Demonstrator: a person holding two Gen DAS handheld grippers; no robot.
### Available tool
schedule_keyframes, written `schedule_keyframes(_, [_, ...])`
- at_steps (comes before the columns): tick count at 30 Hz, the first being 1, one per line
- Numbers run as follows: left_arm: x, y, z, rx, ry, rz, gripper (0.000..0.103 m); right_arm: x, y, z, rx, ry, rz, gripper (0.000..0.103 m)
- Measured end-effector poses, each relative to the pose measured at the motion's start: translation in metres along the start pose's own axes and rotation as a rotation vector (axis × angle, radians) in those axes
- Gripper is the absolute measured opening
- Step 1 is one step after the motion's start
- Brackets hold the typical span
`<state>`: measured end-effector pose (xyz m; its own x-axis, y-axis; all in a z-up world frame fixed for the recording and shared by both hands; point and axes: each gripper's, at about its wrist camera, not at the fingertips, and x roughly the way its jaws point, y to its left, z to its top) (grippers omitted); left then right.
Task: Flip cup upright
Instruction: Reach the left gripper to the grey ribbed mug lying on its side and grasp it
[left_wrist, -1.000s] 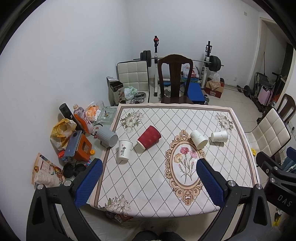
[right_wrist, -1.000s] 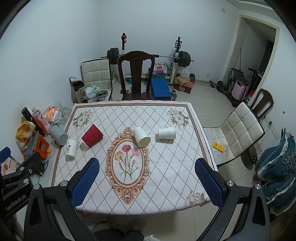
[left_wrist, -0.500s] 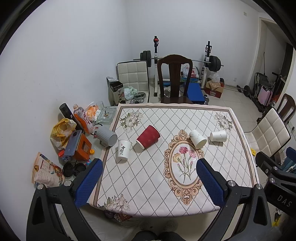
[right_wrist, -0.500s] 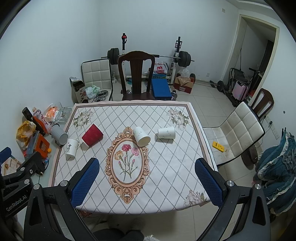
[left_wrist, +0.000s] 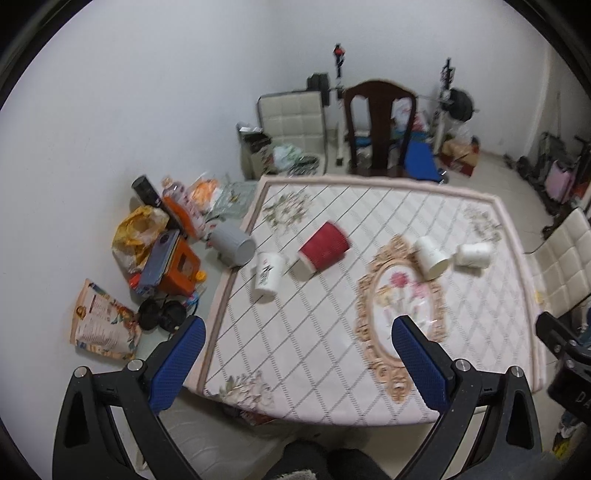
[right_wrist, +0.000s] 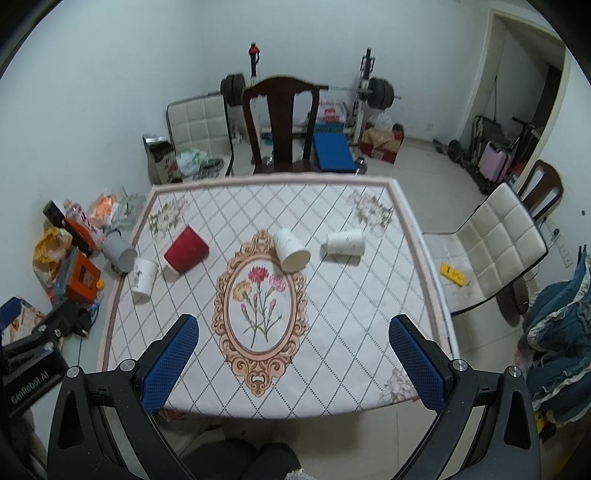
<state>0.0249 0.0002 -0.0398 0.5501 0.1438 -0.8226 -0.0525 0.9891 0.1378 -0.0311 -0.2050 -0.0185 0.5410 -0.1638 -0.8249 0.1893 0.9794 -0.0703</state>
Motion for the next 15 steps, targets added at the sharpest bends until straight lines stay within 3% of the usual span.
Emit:
schedule_keyframes(5, [0.057, 0.019, -0.003, -0.01, 0.095, 0.061, 0.103, 0.062, 0.016, -0.006, -0.001, 0.103, 0.004, 0.103])
schedule_keyframes(15, [0.152, 0.053, 0.006, -0.011, 0.245, 0.082, 0.103, 0.185, 0.071, -0.017, -0.013, 0.287, -0.016, 0.103])
